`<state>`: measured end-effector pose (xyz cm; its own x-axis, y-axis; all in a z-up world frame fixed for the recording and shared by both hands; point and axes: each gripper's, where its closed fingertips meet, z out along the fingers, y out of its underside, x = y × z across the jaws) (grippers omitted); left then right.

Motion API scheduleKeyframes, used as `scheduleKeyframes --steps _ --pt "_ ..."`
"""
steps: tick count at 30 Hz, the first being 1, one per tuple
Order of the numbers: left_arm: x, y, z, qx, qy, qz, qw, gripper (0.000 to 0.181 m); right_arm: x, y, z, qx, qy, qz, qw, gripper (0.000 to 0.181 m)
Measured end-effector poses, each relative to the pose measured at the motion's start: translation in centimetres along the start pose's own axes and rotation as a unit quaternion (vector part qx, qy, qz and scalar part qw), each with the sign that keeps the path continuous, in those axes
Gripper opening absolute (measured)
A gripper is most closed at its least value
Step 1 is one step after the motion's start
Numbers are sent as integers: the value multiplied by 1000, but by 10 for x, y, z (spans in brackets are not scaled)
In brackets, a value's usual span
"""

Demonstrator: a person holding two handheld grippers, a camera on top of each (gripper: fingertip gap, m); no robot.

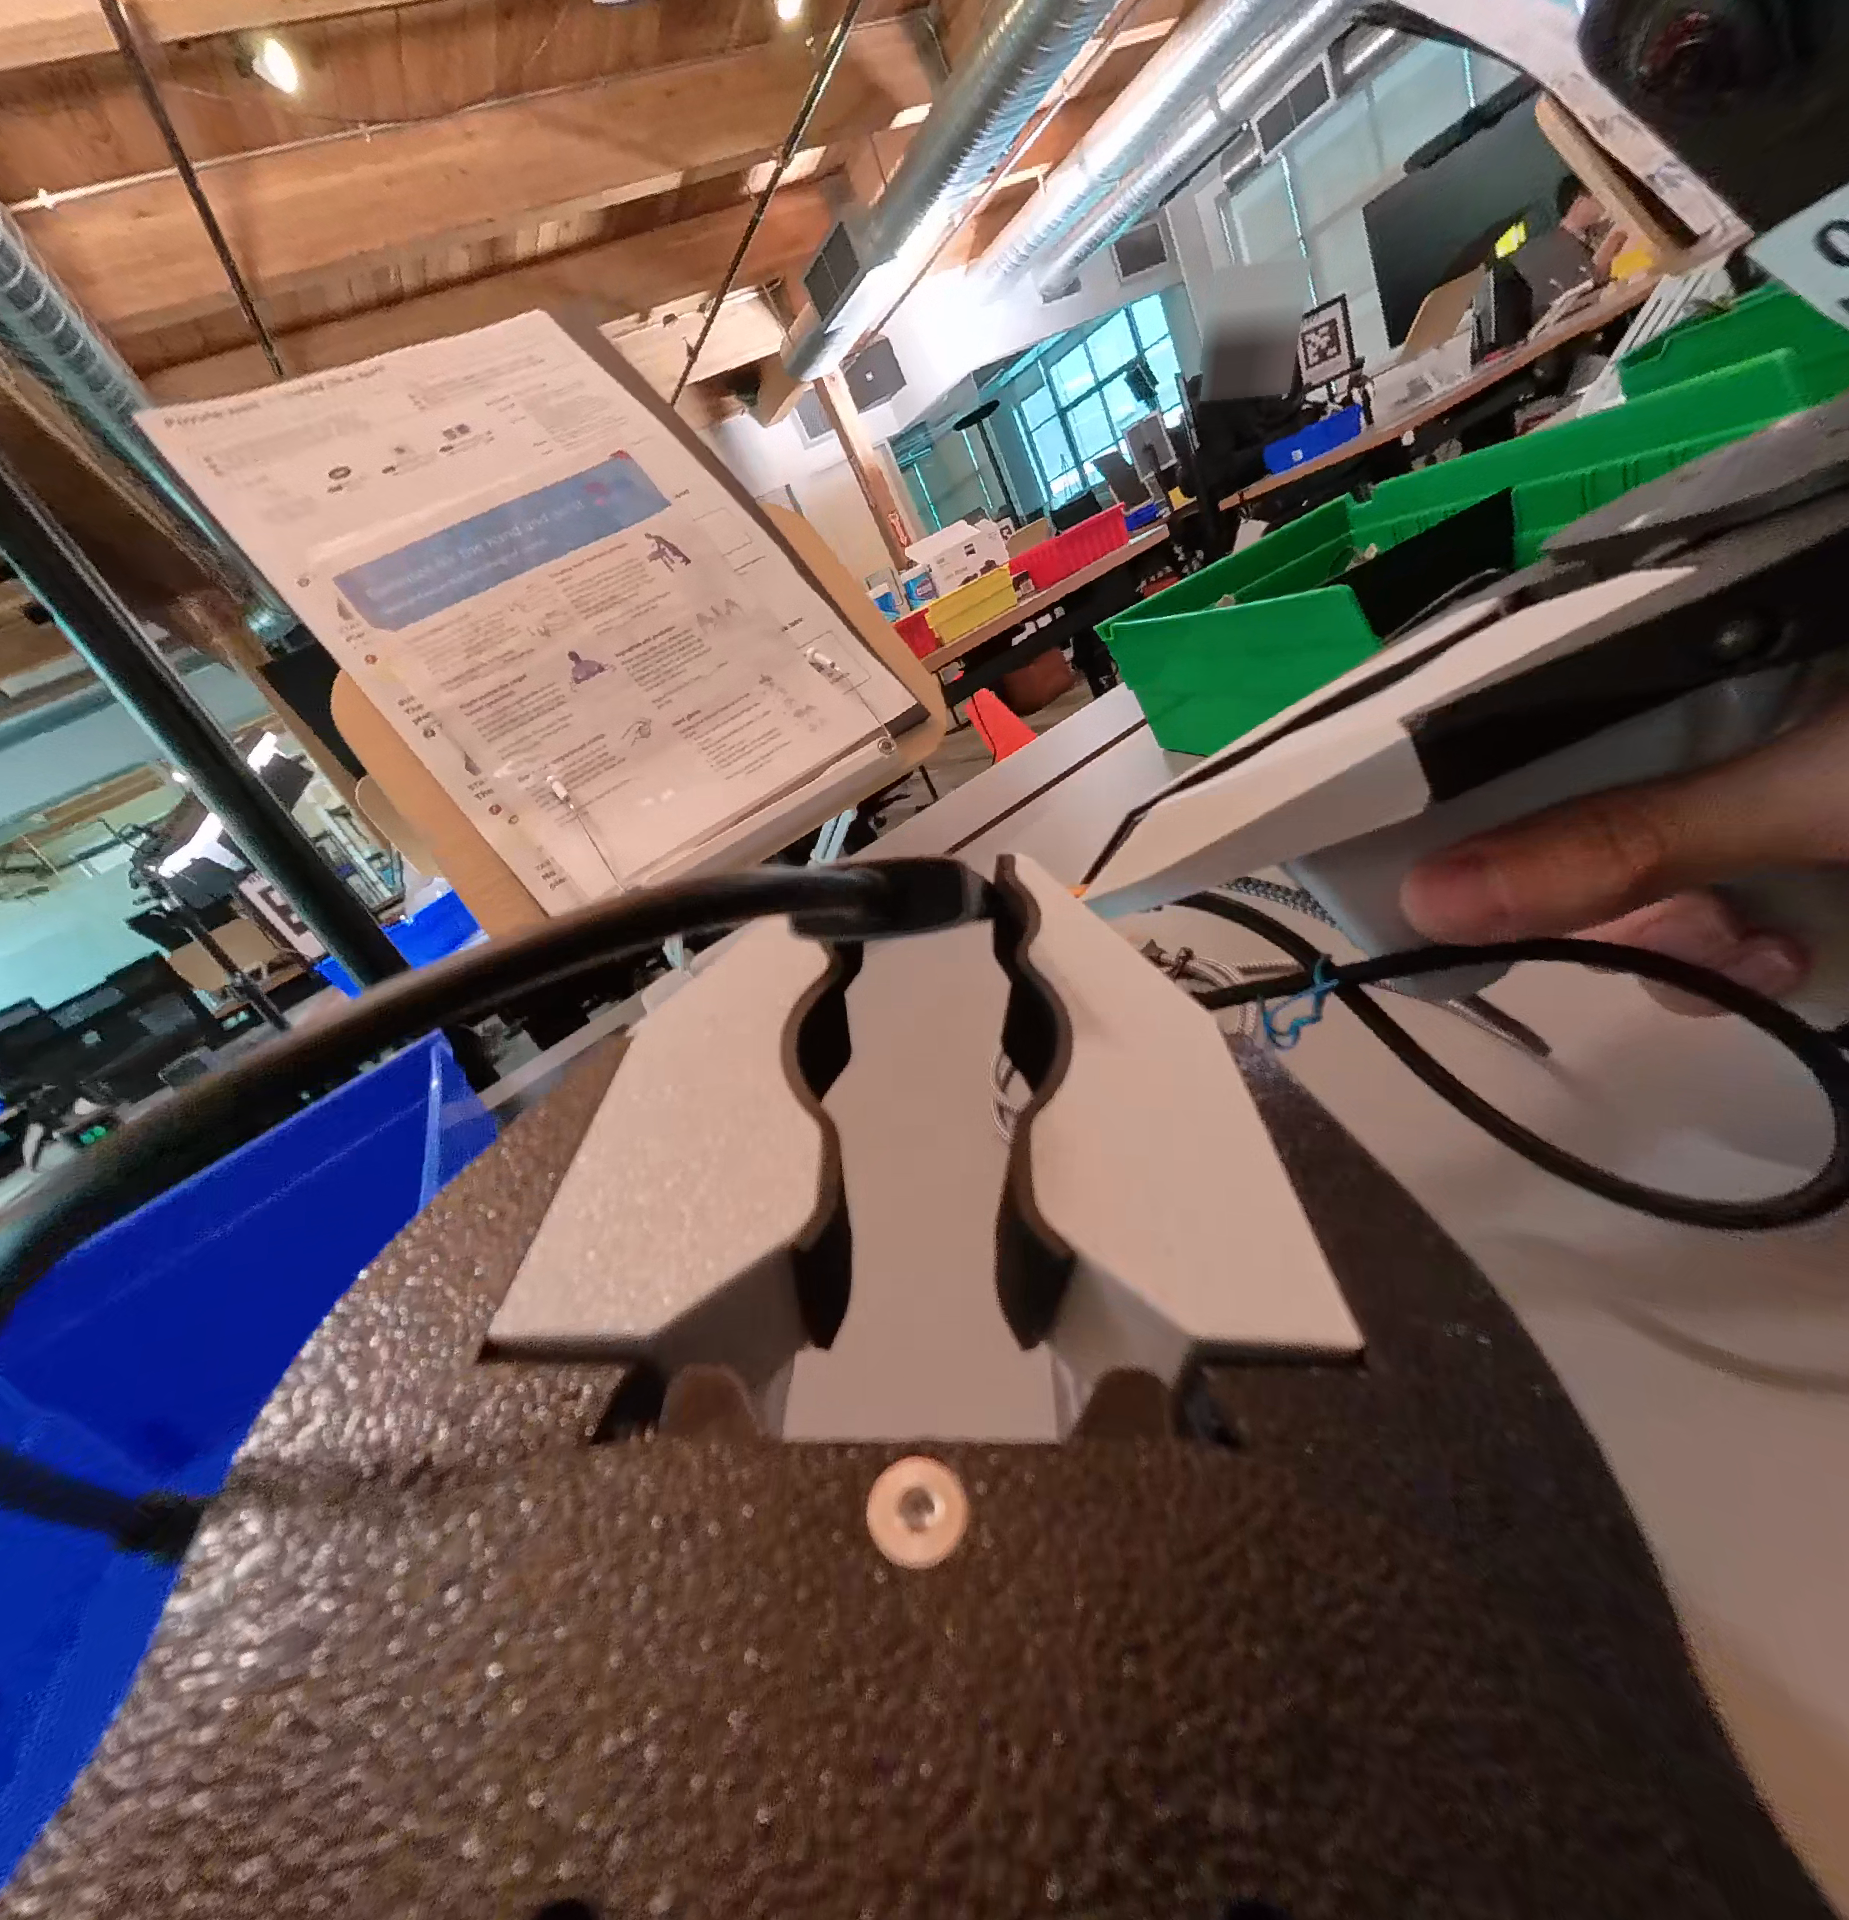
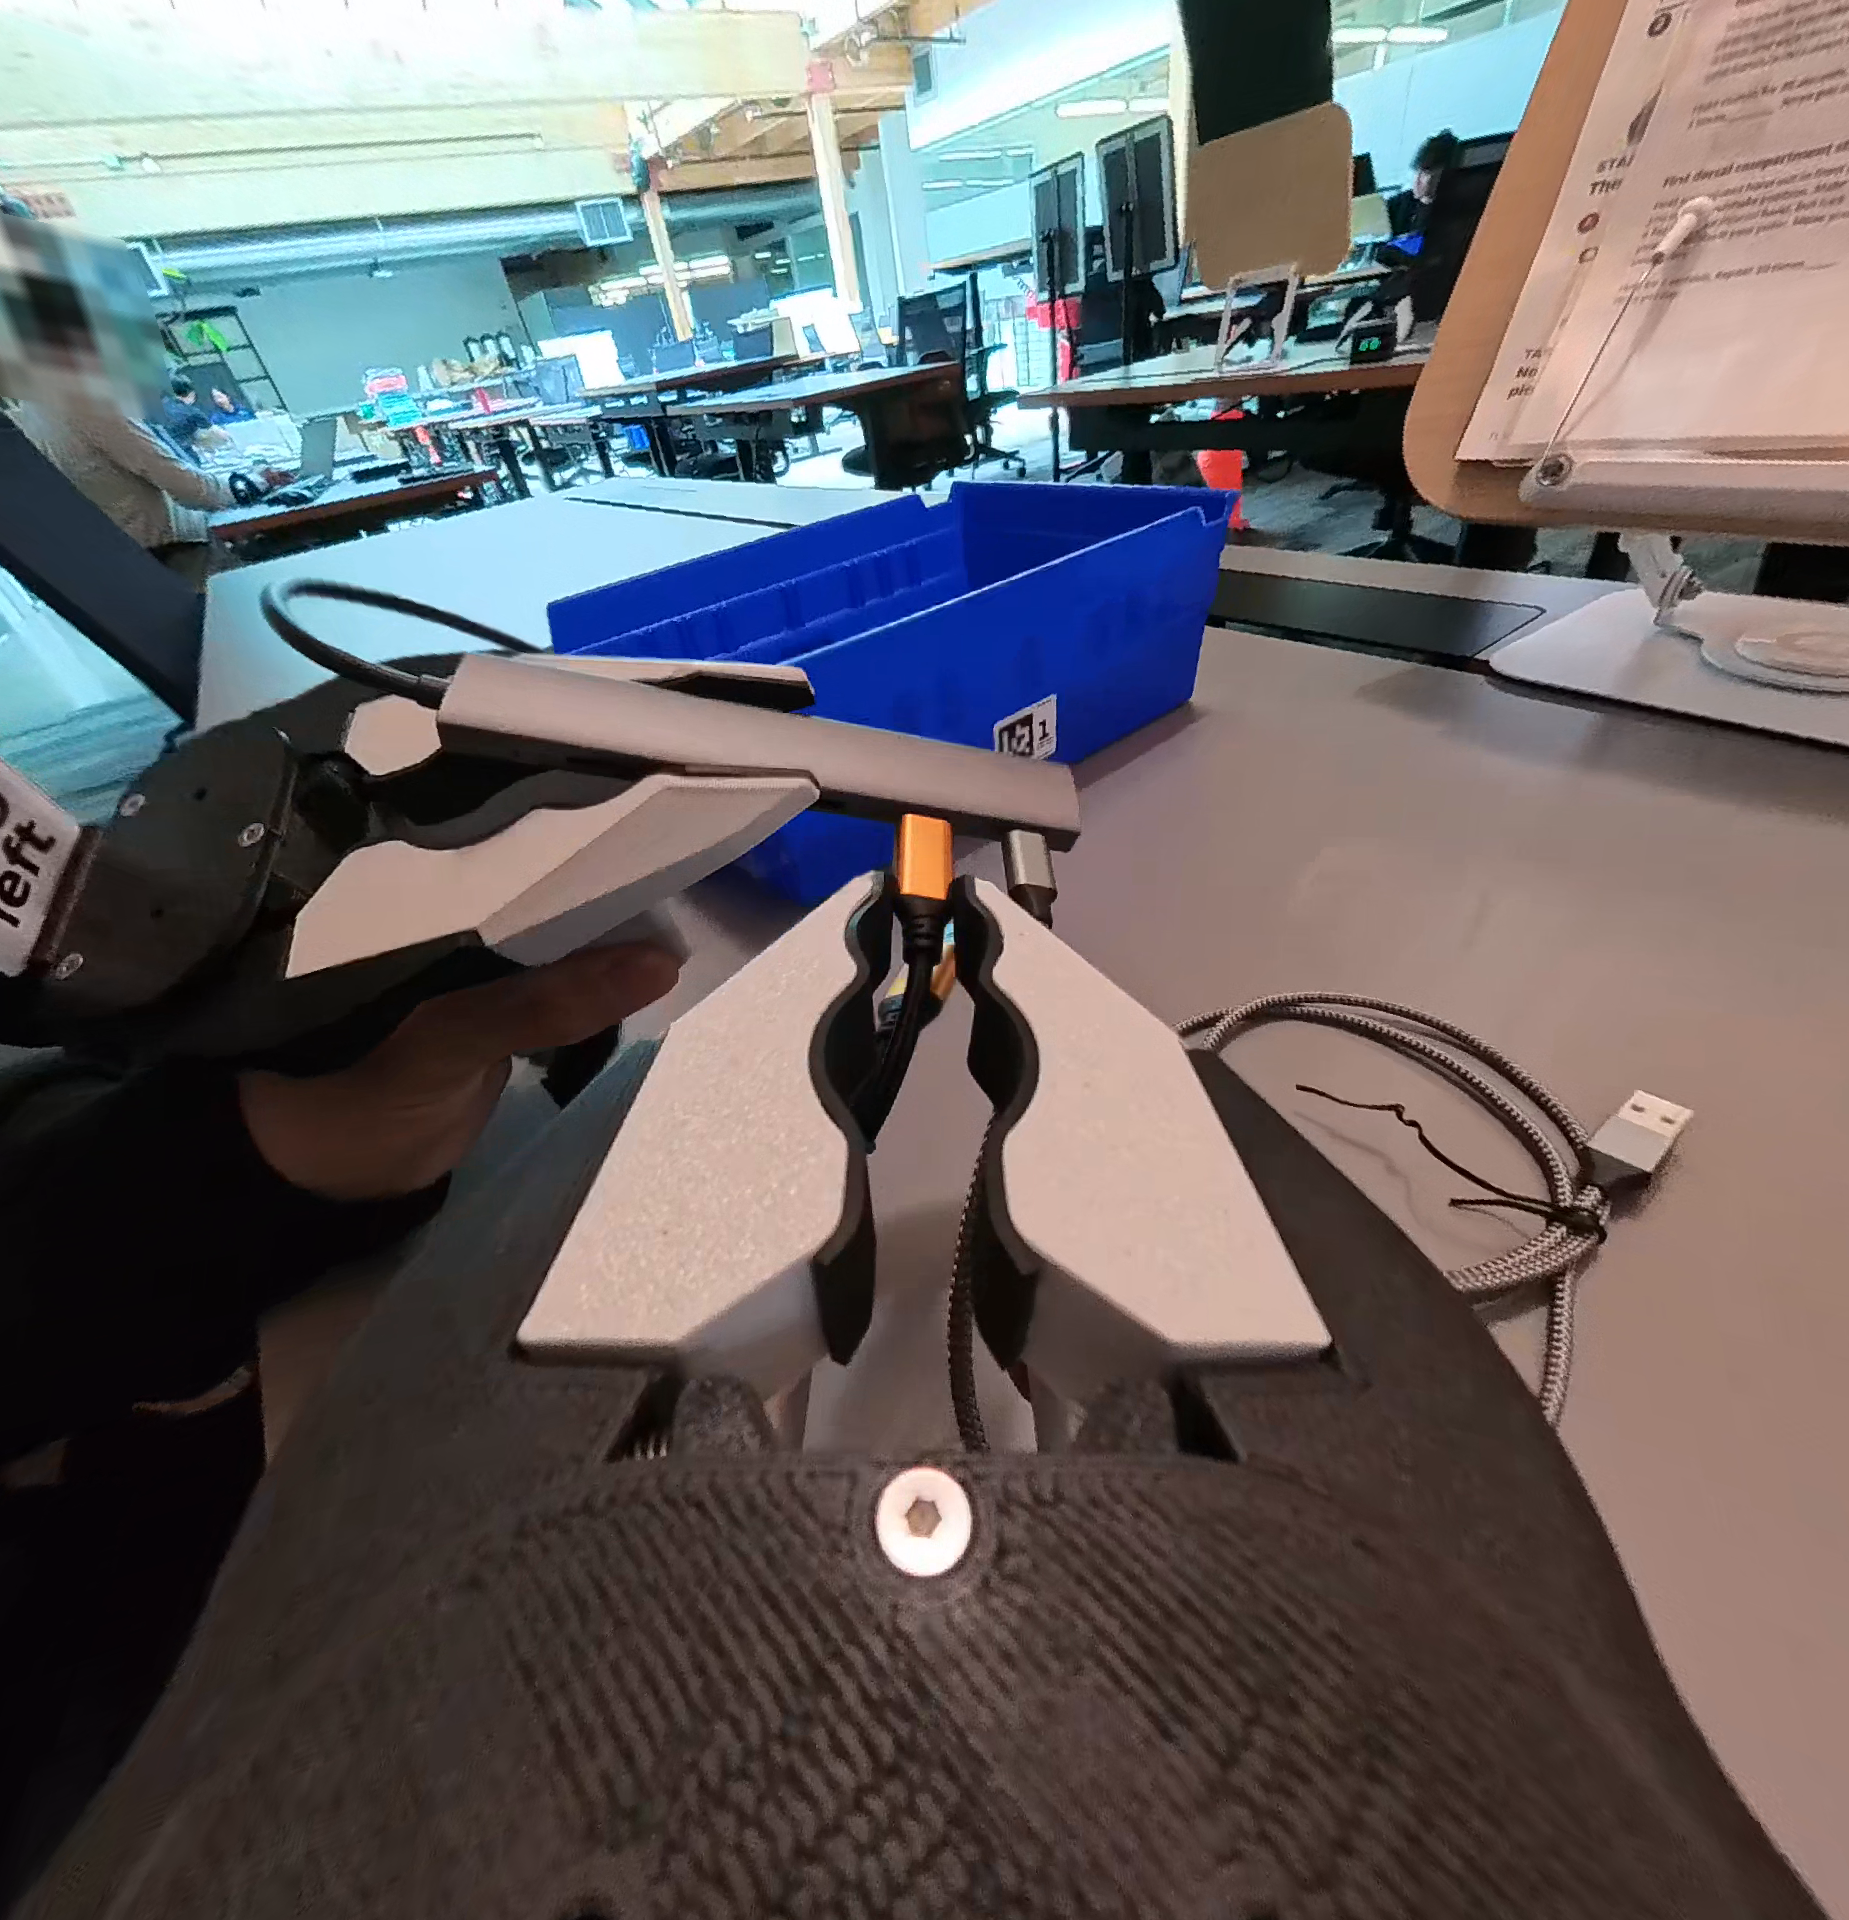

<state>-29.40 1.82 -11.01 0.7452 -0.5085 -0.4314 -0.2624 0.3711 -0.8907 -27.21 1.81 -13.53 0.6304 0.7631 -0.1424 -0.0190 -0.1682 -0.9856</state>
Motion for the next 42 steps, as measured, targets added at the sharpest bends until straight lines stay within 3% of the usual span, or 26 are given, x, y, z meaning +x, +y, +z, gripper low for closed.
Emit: scheduleKeyframes --steps 1,6,7,8,9,11,15,20,24,29,32,36,38,40,42 --pt "2 -1 0 -1 2 3 1000 24 -1 1 -2 -3 -8 -8 1000 12" --pt "5 -15 1 -3 -15 52 999 24 -2 -5 -16 0 -23 3 1000 12" --pt "-29 -12 -5 -23 -112 55 992 22 -3 -6 -18 0 -25 8 1000 12" --pt "-57 -11 -11 -26 -138 61 988 21 -6 1 -23 -23 -36 4 999 12" --pt "-88 -10 -21 -27 -158 -10 987 21 -3 5 -31 -31 -26 -2 999 12" --pt "-112 -35 -38 38 -134 -73 988 21 6 -10 -49 26 -11 20 999 11" --pt "-93 -64 -40 68 -89 -46 993 21 17 -49 -71 75 -1 -11 997 11" --pt "-73 -61 -31 64 -41 -43 996 21 44 -100 -113 64 74 -179 979 10" --pt "-71 -62 -31 65 -26 -55 996 21 116 -129 -163 3 237 -329 914 11" --pt "-75 -58 -32 65 -16 -77 995 21 227 -114 -211 -172 381 -422 804 12" --pt "-76 -55 -32 68 -9 -99 993 21 254 -100 -204 -208 357 -511 754 11" --pt "-75 -51 -30 64 -2 -112 992 22 277 -49 -182 -292 261 -589 707 10" --pt "-75 -48 -30 60 0 -112 992 21 283 -23 -178 -341 239 -574 705 26" --pt "-75 -46 -29 57 1 -111 992 22 272 -18 -170 -319 228 -531 751 34" --pt "-74 -45 -28 56 8 -118 991 21 257 -33 -163 -257 239 -487 800 35"
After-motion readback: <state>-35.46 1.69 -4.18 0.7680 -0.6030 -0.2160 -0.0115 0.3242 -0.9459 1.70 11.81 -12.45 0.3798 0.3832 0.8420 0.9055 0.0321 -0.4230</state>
